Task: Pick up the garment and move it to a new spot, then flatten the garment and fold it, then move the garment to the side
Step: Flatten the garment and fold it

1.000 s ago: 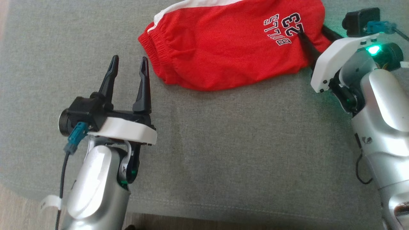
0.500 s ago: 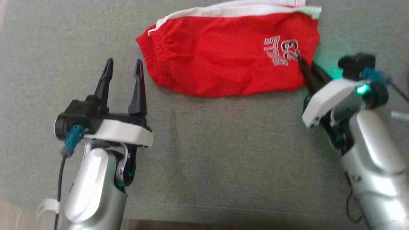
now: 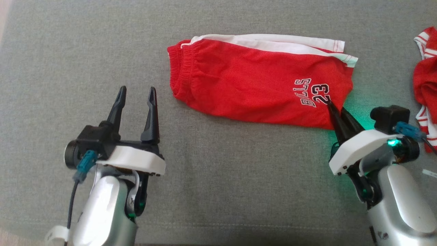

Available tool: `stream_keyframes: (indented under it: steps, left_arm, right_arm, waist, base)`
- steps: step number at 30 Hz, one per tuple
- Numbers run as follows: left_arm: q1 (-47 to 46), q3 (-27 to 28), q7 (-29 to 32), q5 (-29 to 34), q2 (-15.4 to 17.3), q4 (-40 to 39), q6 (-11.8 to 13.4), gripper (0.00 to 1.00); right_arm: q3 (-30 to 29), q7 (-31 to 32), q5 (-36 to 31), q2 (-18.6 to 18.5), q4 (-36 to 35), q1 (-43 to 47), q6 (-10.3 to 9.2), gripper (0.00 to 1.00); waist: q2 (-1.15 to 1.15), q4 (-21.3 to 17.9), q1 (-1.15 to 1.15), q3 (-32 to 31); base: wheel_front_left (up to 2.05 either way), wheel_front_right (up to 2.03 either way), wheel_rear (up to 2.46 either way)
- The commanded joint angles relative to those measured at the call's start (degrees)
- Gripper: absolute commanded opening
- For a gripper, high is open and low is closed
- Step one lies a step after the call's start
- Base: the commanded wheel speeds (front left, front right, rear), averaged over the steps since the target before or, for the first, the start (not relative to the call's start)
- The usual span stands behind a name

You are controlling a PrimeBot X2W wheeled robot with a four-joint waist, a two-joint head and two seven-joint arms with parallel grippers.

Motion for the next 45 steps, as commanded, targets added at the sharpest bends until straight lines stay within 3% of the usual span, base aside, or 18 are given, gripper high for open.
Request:
stream_keyframes:
  steps: [1, 10, 18, 26, 38, 39, 40, 41, 45]
  left_arm:
    - [-0.22, 1.25, -0.29, 0.39, 0.94, -1.33, -0.14, 1.00]
    - [0.04, 0.73, -0.29, 0.29, 0.94, -0.61, -0.20, 1.00]
    - [-0.19, -0.30, -0.29, -0.72, 0.94, -0.64, -0.02, 1.00]
    - [-0.53, -1.58, -0.29, -2.16, 0.94, -0.63, 0.57, 1.00]
    - [-0.85, -2.23, -0.29, -3.02, 0.94, -0.85, 1.30, 1.00]
    - [-0.93, -2.28, -0.29, -3.05, 0.94, -0.84, 1.30, 1.00]
    - [-1.00, -2.34, -0.29, -3.08, 0.94, -0.81, 1.30, 1.00]
    - [-1.06, -2.40, -0.29, -3.10, 0.94, -0.78, 1.30, 1.00]
    - [-1.25, -2.53, -0.29, -2.96, 0.94, -0.74, 1.30, 1.00]
  right_arm:
    - [0.23, 0.15, -0.24, 0.43, -2.46, 0.36, -0.05, 0.00]
    - [1.03, 1.72, -0.19, 0.68, -6.51, -0.95, -0.05, 0.00]
    - [11.41, 5.25, 0.89, 1.96, -9.85, -9.93, -0.05, 0.00]
    - [23.86, 6.18, 4.79, 4.68, -1.81, -17.42, -0.05, 0.00]
    - [32.75, 1.51, 10.07, 5.38, 7.00, -19.97, -0.05, 0.00]
    - [33.17, 0.93, 10.41, 5.39, 7.41, -20.33, -0.05, 0.13]
    - [33.54, 0.33, 10.70, 5.39, 7.83, -20.66, -0.05, 0.44]
    - [33.82, -0.44, 10.80, 5.39, 8.17, -21.00, -0.05, 0.99]
    - [34.79, -5.12, 11.16, 5.40, 8.28, -22.25, -0.05, 1.00]
  waist:
    - [0.00, -0.06, 0.00, -0.27]
    - [0.00, 0.04, 0.00, -1.74]
    - [0.00, 1.83, 0.00, -2.76]
    - [0.00, 5.21, 0.00, -2.84]
    - [0.00, 6.14, 0.00, -1.85]
    - [0.00, 6.09, 0.00, -1.83]
    - [0.00, 6.04, 0.00, -1.86]
    - [0.00, 5.99, 0.00, -1.87]
    - [0.00, 5.75, 0.00, -1.90]
  base:
    - [0.00, 0.00, 0.00]
    - [0.00, 0.00, 0.00]
    - [0.00, 0.00, 0.00]
    - [0.00, 0.00, 0.00]
    - [0.00, 0.00, 0.00]
    - [0.00, 0.00, 0.00]
    - [0.00, 0.00, 0.00]
    - [0.00, 0.00, 0.00]
    - [0.00, 0.00, 0.00]
